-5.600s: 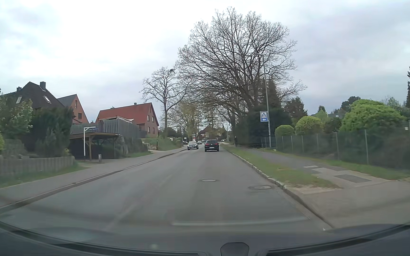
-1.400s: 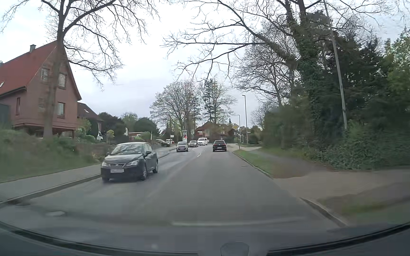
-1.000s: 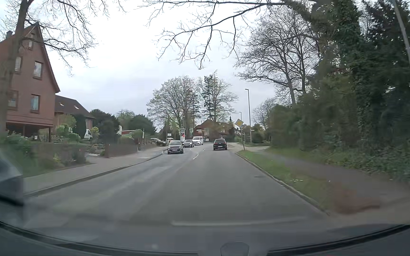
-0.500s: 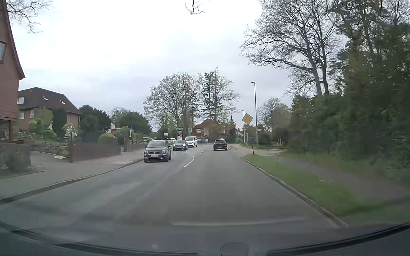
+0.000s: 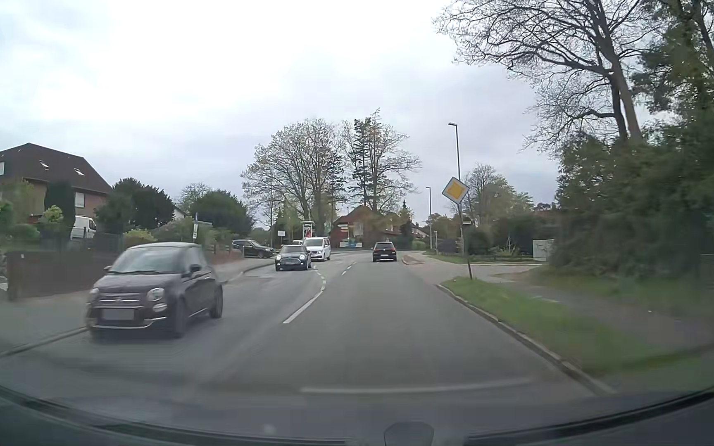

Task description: Follow the waypoints while adhering to traffic rules and regulations

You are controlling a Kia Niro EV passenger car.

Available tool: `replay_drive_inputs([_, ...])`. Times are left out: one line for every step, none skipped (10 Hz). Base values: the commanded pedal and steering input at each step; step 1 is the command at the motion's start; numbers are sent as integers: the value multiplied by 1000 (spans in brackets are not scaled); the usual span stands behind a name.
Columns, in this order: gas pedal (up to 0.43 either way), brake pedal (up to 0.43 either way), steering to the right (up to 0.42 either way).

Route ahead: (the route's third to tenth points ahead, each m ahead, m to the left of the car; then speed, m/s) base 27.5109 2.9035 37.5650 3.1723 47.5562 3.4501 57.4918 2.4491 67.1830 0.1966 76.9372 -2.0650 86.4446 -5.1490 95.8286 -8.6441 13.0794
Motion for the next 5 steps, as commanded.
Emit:
replay_drive_inputs([189,0,-2])
replay_drive_inputs([189,0,-1])
replay_drive_inputs([189,0,-1])
replay_drive_inputs([189,0,-1])
replay_drive_inputs([189,0,-1])
